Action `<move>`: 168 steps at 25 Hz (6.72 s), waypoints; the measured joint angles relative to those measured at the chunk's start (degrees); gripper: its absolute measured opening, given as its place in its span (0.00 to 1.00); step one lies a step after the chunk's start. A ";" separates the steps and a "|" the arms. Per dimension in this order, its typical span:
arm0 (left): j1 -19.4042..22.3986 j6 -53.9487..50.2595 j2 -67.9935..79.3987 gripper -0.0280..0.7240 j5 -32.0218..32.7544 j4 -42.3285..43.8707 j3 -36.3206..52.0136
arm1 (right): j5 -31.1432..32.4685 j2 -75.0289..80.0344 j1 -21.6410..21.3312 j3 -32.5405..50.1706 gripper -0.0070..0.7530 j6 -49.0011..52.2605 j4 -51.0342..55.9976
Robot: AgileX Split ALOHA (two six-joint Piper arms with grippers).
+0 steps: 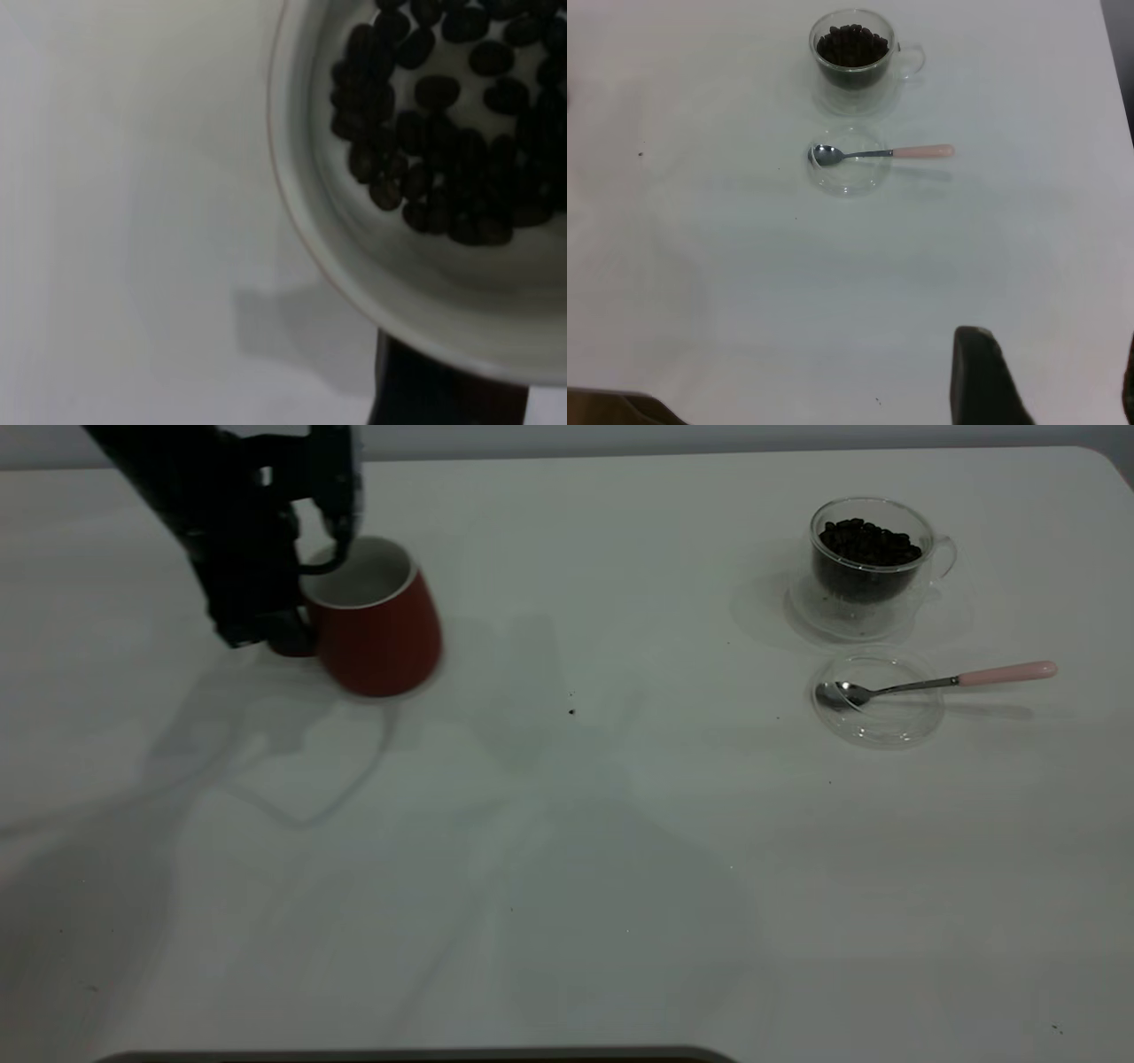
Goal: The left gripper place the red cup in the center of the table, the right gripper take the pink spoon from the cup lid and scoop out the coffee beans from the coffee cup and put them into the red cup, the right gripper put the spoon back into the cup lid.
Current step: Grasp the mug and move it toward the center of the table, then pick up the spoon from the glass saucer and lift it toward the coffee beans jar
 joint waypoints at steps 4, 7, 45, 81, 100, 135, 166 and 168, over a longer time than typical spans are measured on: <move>-2.42 0.05 0.00 0.68 -2.23 -0.96 0.00 | 0.00 0.00 0.00 0.00 0.56 0.00 0.00; -4.70 0.06 0.06 0.68 -3.77 -1.03 0.00 | 0.00 0.00 0.00 0.00 0.56 0.00 0.00; -7.06 -25.06 -24.48 0.65 17.81 -2.23 0.12 | 0.00 0.00 0.00 0.00 0.56 0.00 0.00; -7.06 -80.96 -96.10 0.65 45.63 12.86 52.28 | 0.00 0.00 0.00 0.00 0.56 0.00 0.00; 0.02 -80.96 -132.88 0.65 47.06 12.87 52.40 | 0.00 0.00 0.00 0.00 0.56 0.00 0.00; 5.17 -80.96 -134.41 0.65 47.39 12.96 52.40 | 0.00 0.00 0.00 0.00 0.56 0.06 0.94; 5.17 -80.96 -134.41 0.65 47.43 12.96 52.40 | -39.01 80.95 0.00 -10.99 0.71 -34.47 31.18; 5.17 -80.96 -134.41 0.65 47.43 12.96 52.40 | -39.62 86.93 0.00 -14.06 0.71 -35.90 33.95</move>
